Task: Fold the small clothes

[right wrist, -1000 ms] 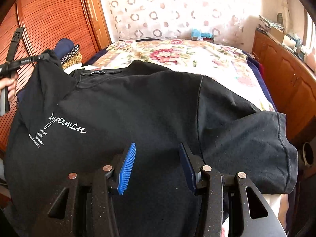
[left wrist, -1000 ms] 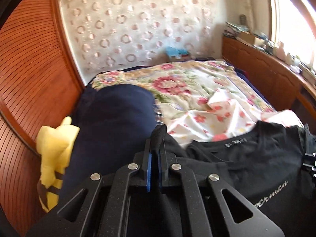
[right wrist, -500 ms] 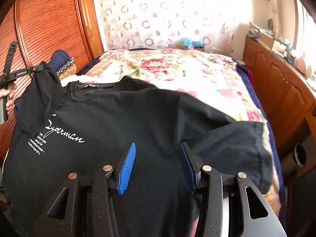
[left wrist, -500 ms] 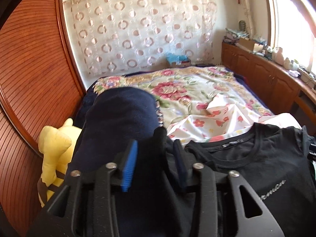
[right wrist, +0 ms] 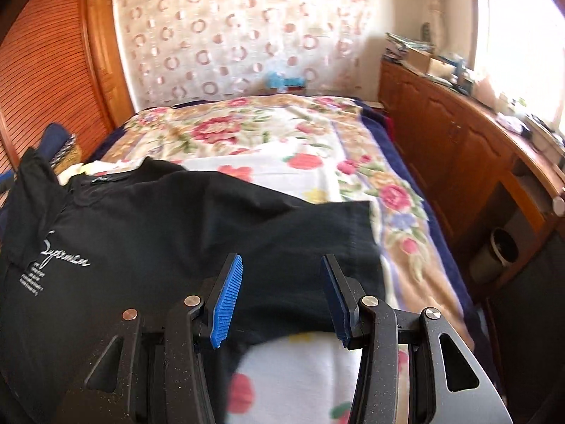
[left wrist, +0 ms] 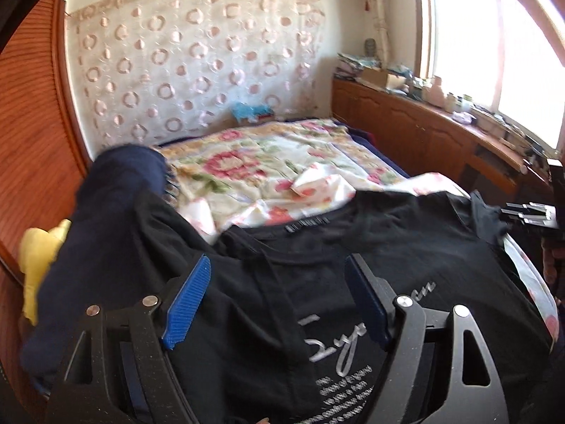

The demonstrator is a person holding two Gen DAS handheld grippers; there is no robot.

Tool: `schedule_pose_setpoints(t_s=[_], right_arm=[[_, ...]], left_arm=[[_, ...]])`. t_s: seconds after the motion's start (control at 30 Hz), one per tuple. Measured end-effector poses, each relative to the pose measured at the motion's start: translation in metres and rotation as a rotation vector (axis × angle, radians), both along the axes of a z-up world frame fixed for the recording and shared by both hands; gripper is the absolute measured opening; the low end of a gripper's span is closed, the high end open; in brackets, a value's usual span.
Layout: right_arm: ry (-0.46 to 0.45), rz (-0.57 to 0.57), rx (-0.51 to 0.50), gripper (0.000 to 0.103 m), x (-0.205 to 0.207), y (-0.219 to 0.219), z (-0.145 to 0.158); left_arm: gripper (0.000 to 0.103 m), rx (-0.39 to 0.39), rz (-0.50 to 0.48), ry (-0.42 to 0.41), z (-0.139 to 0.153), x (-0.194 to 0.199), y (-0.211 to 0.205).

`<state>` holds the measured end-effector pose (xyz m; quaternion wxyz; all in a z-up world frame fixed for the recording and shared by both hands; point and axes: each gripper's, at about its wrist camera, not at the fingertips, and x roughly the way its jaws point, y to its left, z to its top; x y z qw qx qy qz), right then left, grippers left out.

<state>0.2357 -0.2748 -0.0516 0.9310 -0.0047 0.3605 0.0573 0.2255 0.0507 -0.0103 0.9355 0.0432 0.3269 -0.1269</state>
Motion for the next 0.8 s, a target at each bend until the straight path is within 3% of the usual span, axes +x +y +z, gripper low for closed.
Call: schedule_pose_setpoints(t_s=[0.27, 0.5, 0.73, 0.8], right_arm=[[0.032, -0.067, -0.030, 0.048, 0.007, 0.003, -0.004], [0.084, -0.126, -0.011, 0.048, 0.015, -0.008, -0.002], [0.124, -0.104, 0.052, 0.048, 0.016, -0.008, 0.000], [0.117, -0.096, 0.043, 0.034, 0.017, -0.012, 0.002]], left_arm=[[0.079, 0.028, -0.036, 0.131, -0.053, 0.002, -0.027], [0.079, 0.048, -0.062, 0.186, -0.072, -0.003, -0.035], [0.079, 0.063, -0.067, 0.201, -0.081, -0.003, -0.038], [0.082, 0.061, -0.071, 0.205, -0.082, -0.001, -0.039]])
